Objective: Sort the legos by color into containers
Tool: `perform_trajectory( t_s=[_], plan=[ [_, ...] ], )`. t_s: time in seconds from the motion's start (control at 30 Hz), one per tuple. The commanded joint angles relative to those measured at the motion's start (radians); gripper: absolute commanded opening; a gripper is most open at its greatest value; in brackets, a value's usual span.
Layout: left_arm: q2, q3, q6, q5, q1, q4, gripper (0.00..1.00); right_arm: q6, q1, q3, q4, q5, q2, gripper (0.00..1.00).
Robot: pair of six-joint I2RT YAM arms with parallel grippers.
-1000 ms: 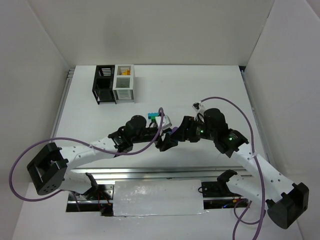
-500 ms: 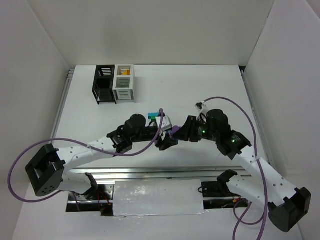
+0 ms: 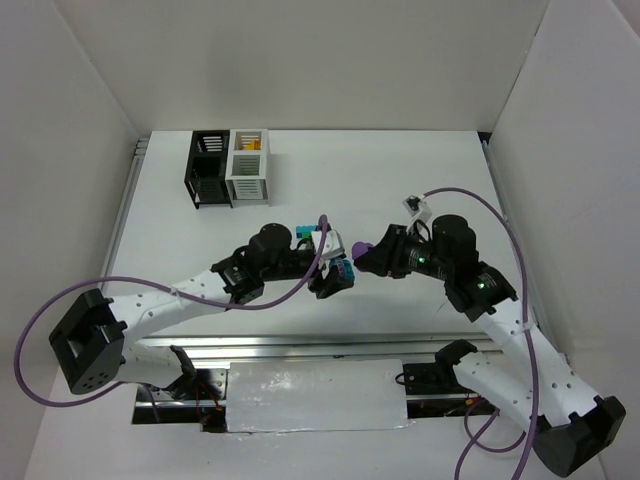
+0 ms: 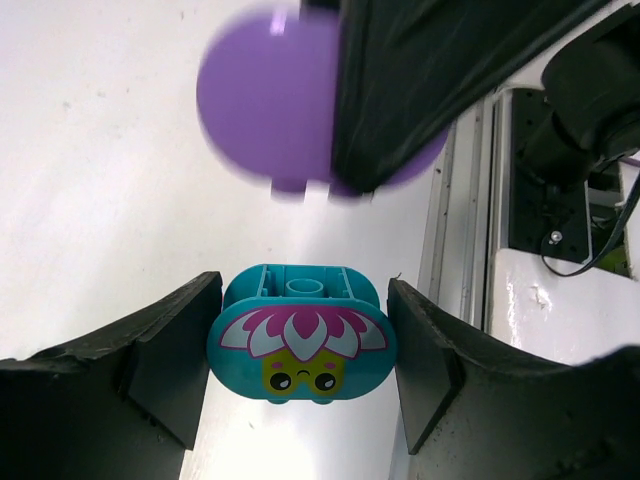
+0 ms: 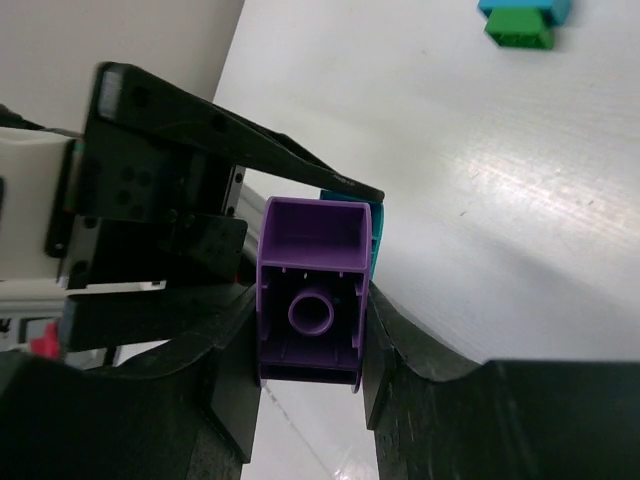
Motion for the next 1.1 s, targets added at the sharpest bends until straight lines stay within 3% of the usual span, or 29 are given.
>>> perform_trajectory(
  t_s=[0.0, 0.17, 0.37, 0.53, 0.6, 0.67, 0.73, 0.87, 1.07],
  plan=[
    [-0.023, 0.029, 0.026, 0.002, 0.012, -0.012, 0.0, -0.074, -0.01, 0.084, -0.027, 0.083, -0.045, 0.0],
    [-0.052, 0.017, -0.054, -0.117, 0.067, 0.04, 0.0, -0.062, -0.014, 0.086, -0.065, 0.269, -0.101, 0.0],
    [-0.081, 0.069, -0.213, -0.353, 0.224, 0.101, 0.0, -0.062, -0.014, 0.055, -0.054, 0.297, -0.134, 0.0],
    [-0.018, 0.297, -0.41, -0.729, 0.398, -0.109, 0.0, -0.063, -0.017, 0.032, -0.051, 0.285, -0.141, 0.0],
    [0.047, 0.382, -0.515, -0.803, 0.472, -0.206, 0.0, -0.065, -0.015, 0.024, -0.048, 0.28, -0.151, 0.0],
    [0.103, 0.515, -0.606, -0.821, 0.592, -0.376, 0.0, -0.066, -0.014, 0.015, -0.044, 0.269, -0.157, 0.0],
    [0.187, 0.607, -0.686, -0.761, 0.694, -0.421, 0.0, -0.066, -0.015, 0.007, -0.044, 0.263, -0.158, 0.0],
    [0.325, 0.741, -0.757, -0.804, 0.767, -0.528, 0.0, -0.071, -0.014, 0.001, -0.048, 0.243, -0.169, 0.0],
    [0.468, 0.821, -0.738, -0.857, 0.808, -0.501, 0.01, -0.083, -0.017, -0.008, -0.062, 0.231, -0.183, 0.0]
  ],
)
